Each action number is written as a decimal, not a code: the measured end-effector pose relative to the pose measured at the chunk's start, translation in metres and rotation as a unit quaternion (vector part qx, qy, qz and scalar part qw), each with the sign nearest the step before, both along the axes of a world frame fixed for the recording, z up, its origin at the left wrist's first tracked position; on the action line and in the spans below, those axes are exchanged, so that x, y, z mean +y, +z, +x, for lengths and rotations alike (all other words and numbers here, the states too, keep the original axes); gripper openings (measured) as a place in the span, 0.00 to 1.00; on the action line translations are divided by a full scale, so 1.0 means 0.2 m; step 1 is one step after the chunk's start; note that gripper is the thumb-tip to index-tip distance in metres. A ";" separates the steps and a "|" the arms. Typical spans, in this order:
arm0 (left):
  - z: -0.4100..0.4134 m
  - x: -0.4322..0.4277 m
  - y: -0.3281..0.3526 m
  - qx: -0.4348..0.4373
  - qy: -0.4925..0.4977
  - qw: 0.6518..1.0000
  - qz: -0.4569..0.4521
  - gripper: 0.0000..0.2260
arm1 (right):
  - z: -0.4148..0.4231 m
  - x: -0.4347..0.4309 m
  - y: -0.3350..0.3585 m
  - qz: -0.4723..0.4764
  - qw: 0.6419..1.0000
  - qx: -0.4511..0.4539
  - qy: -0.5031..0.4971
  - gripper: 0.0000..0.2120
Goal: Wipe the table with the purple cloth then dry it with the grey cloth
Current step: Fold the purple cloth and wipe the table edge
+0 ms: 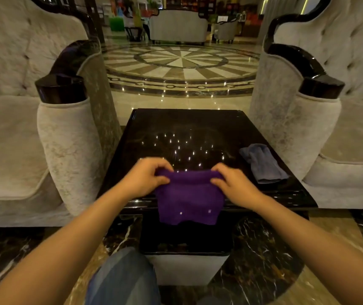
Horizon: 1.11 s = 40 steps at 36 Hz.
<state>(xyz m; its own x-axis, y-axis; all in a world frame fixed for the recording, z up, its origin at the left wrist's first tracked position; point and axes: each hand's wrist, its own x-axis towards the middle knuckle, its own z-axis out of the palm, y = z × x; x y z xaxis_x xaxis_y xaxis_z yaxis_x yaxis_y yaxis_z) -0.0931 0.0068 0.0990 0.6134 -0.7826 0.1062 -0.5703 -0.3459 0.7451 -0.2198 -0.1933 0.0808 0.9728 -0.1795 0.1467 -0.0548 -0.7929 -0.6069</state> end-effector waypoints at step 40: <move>0.21 -0.26 0.30 -0.123 0.030 0.988 -0.087 0.10 | 0.23 -0.30 0.33 0.116 0.979 -0.167 -0.004 0.14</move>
